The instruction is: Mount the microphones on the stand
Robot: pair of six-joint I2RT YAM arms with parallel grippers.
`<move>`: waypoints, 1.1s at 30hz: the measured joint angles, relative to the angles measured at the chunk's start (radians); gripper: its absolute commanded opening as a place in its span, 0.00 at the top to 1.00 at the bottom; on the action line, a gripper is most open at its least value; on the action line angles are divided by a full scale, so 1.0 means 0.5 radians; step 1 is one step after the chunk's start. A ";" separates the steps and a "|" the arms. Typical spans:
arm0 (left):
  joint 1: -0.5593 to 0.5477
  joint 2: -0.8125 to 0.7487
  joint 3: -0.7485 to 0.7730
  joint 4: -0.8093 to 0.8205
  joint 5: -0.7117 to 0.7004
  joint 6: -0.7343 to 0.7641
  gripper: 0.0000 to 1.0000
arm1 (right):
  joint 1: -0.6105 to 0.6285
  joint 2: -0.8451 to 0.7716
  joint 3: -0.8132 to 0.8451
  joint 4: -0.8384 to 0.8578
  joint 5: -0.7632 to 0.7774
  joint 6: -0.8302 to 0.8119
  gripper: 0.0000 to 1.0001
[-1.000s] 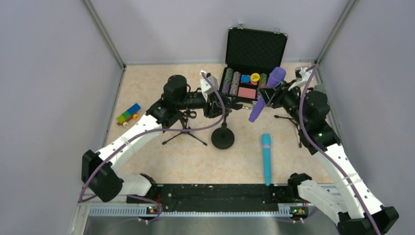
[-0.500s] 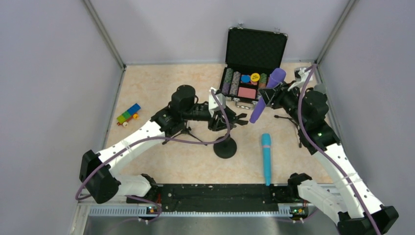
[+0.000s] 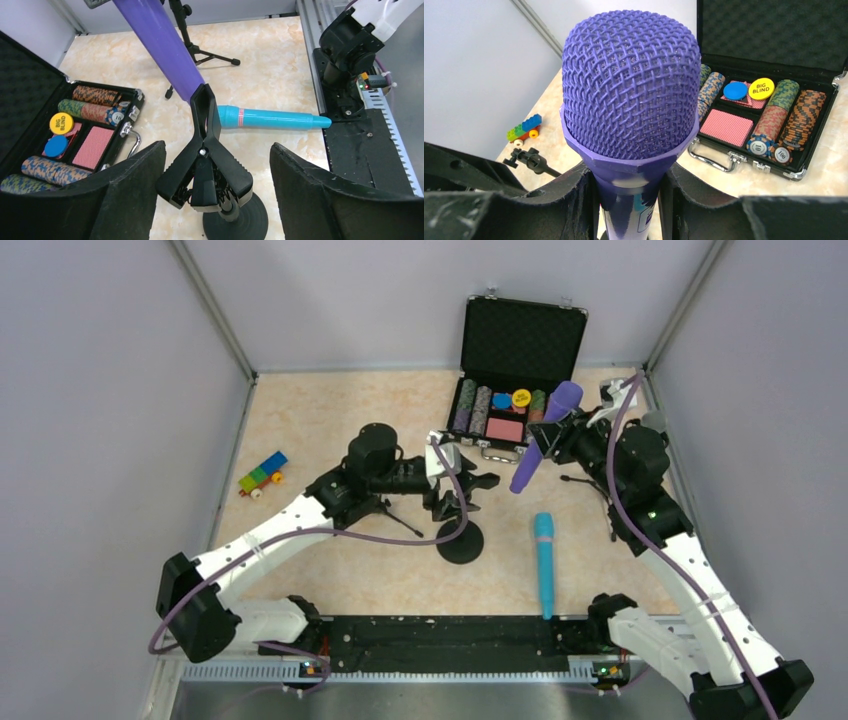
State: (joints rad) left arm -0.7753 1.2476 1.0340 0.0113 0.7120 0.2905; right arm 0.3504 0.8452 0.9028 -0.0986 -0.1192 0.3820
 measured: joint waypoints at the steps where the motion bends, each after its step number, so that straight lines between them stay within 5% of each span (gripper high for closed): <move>1: 0.000 -0.005 -0.004 -0.002 -0.014 0.006 0.03 | 0.000 0.000 0.000 0.000 -0.001 0.000 1.00; 21: -0.005 -0.214 -0.094 0.203 -0.151 -0.165 0.03 | 0.000 -0.011 -0.010 0.082 -0.296 -0.148 1.00; 33: 0.045 -0.213 -0.131 0.202 -0.052 -0.214 0.04 | 0.000 -0.291 -0.171 0.376 -0.578 -0.385 1.00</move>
State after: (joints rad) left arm -0.7528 1.1412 0.9684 0.1123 0.6861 0.1833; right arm 0.3504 0.6998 0.8173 0.0895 -0.4080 0.1894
